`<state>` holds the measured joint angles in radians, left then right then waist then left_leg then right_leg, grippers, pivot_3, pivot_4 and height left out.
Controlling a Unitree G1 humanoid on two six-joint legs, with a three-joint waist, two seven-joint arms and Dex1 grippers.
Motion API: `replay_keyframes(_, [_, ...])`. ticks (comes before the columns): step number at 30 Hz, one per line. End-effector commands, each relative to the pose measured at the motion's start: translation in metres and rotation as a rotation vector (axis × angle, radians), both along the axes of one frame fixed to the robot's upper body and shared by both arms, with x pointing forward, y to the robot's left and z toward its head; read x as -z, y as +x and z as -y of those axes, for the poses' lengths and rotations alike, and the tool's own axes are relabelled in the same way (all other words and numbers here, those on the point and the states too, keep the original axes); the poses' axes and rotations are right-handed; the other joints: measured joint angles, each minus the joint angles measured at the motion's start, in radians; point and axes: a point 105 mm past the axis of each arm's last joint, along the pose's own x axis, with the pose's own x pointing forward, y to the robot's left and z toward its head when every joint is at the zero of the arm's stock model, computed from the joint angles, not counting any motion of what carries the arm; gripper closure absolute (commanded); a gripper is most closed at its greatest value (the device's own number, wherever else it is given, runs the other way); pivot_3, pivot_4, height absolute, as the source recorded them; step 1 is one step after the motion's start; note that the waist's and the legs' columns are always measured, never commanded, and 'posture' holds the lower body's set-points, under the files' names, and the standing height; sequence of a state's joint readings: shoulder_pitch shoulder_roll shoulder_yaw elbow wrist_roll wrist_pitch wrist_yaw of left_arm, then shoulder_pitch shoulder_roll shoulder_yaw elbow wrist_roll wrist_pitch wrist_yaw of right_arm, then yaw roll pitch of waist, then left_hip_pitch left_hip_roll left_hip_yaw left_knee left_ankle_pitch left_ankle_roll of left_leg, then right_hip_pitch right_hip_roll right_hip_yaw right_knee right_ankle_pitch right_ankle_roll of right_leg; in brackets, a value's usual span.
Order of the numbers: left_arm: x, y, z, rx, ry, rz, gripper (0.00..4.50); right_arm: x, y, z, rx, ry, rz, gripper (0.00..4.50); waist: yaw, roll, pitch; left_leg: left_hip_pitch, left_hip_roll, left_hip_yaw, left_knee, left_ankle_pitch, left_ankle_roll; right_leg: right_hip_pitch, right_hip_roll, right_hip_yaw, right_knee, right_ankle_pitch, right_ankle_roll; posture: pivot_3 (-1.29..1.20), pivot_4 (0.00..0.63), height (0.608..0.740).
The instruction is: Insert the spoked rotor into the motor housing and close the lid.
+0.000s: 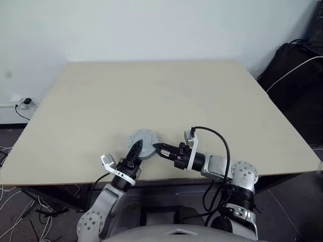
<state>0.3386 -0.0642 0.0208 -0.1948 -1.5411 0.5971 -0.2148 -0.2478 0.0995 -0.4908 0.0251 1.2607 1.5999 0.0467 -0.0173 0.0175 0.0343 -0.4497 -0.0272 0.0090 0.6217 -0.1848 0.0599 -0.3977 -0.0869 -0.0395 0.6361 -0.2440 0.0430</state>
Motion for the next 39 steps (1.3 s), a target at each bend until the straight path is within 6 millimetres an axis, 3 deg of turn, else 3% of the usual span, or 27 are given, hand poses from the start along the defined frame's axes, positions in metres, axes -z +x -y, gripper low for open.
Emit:
replay_keyframes(1, [-0.021, 0.007, 0.015, -0.006, -0.103, 0.071, 2.43, -0.008, -0.005, -0.010, -0.008, 0.024, 0.041, 3.30, 0.000, 0.000, 0.000, 0.000, 0.000, 0.000, 0.000, 0.000, 0.000, 0.000, 0.000, 0.000, 0.000, 0.000, 0.000, 0.00, 0.000, 0.740])
replay_keyframes(4, [-0.021, 0.007, 0.015, -0.010, -0.099, 0.074, 2.43, -0.005, 0.000, -0.008, 0.038, -0.049, 0.058, 3.30, 0.000, 0.000, 0.000, 0.000, 0.000, 0.000, 0.000, 0.000, 0.000, 0.000, 0.000, 0.000, 0.000, 0.000, 0.000, 0.00, 0.000, 0.740])
replay_keyframes(11, [-0.019, 0.013, 0.006, -0.067, -0.045, 0.079, 2.43, -0.004, 0.000, -0.001, 0.055, -0.106, 0.108, 0.96, 0.001, 0.000, 0.000, 0.000, 0.000, 0.000, 0.000, 0.000, 0.000, 0.000, 0.000, 0.000, -0.002, 0.000, 0.000, 0.00, 0.000, 0.740])
replay_keyframes(14, [-0.017, 0.022, -0.005, -0.126, 0.001, 0.075, 2.43, 0.001, 0.002, 0.007, 0.061, -0.256, 0.164, 0.04, 0.003, -0.001, 0.000, 0.000, 0.000, 0.001, 0.000, 0.000, 0.001, 0.000, 0.000, 0.000, -0.002, 0.000, 0.000, 0.00, 0.000, 0.740])
replay_keyframes(19, [-0.011, 0.050, -0.029, -0.244, 0.078, 0.021, 2.43, 0.010, 0.013, 0.021, 0.022, -0.719, 0.481, 0.00, 0.007, -0.001, 0.000, 0.000, 0.000, 0.001, 0.001, 0.000, 0.001, 0.001, 0.000, 0.000, -0.002, 0.000, 0.002, 0.00, 0.000, 0.740])
replay_keyframes(23, [-0.007, 0.080, -0.052, -0.353, 0.104, -0.033, 2.43, 0.011, 0.038, 0.037, 0.159, -1.063, 0.878, 0.00, 0.010, -0.005, 0.000, 0.000, 0.001, 0.000, 0.004, 0.000, 0.001, 0.003, 0.004, -0.001, -0.003, 0.001, 0.003, 0.00, 0.000, 0.740])
replay_keyframes(27, [-0.003, 0.113, -0.064, -0.403, 0.136, -0.073, 2.43, 0.006, 0.042, 0.034, 0.248, -1.220, 1.249, 0.00, 0.012, -0.010, 0.000, 0.001, 0.000, 0.000, 0.006, 0.000, 0.002, 0.005, 0.010, 0.000, -0.004, 0.002, 0.005, 0.00, 0.000, 0.740])
replay_keyframes(31, [-0.002, 0.143, -0.066, -0.406, 0.187, -0.098, 2.43, 0.016, 0.043, 0.037, 0.312, -1.243, 1.237, 0.00, 0.028, -0.020, 0.000, 0.001, 0.000, 0.000, 0.008, 0.002, 0.005, 0.008, 0.011, 0.001, -0.007, 0.005, 0.008, 0.00, 0.000, 0.740])
replay_keyframes(39, [0.004, 0.183, -0.071, -0.426, 0.304, -0.186, 2.43, 0.025, 0.039, 0.034, 0.311, -1.228, 1.199, 0.00, 0.032, -0.022, 0.001, 0.002, 0.000, 0.002, 0.009, 0.001, 0.005, 0.008, 0.011, 0.002, -0.008, 0.011, 0.010, 0.00, 0.000, 0.740])
